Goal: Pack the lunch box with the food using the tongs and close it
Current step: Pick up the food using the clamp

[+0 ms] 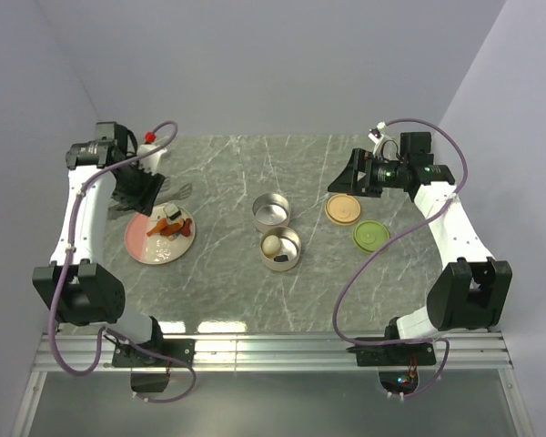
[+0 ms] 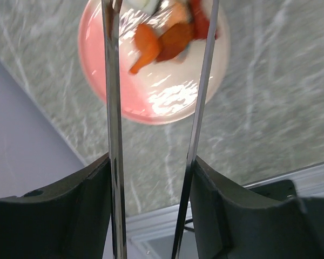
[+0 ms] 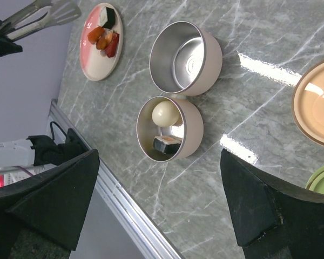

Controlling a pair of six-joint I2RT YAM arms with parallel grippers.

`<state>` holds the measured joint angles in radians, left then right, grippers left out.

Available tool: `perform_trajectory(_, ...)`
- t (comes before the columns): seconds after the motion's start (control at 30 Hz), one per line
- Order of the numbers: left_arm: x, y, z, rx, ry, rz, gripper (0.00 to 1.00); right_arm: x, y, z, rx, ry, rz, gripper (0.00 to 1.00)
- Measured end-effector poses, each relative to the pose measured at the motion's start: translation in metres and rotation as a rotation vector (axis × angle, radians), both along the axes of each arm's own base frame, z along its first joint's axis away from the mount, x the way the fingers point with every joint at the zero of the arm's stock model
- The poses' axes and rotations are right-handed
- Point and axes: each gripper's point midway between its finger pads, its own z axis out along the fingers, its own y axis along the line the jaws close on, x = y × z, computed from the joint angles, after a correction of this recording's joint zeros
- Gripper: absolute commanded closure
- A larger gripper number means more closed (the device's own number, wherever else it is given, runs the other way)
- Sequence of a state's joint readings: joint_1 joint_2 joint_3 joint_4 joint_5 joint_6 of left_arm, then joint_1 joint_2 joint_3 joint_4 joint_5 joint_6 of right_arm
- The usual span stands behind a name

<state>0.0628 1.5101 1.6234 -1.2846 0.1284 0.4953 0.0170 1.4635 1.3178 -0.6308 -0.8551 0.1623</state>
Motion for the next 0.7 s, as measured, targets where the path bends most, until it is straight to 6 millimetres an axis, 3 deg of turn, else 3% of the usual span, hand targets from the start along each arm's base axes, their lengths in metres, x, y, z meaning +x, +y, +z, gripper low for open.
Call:
perform_trajectory(0.13, 0.003, 0.027, -0.013, 0.067, 0.042, 0.023, 0.42, 0.000, 0.000, 0.000, 0.000, 0.000, 0.000, 0.00)
perform_trajectory(0.4, 0.026, 0.047, -0.027, 0.172, 0.109, -0.041, 0.42, 0.000, 0.000, 0.000, 0.000, 0.000, 0.000, 0.00)
perform_trajectory(0.7, 0.030, 0.061, -0.034, 0.268, 0.157, -0.116, 0.42, 0.001, 0.000, -0.002, -0.001, 0.007, 0.000, 0.00)
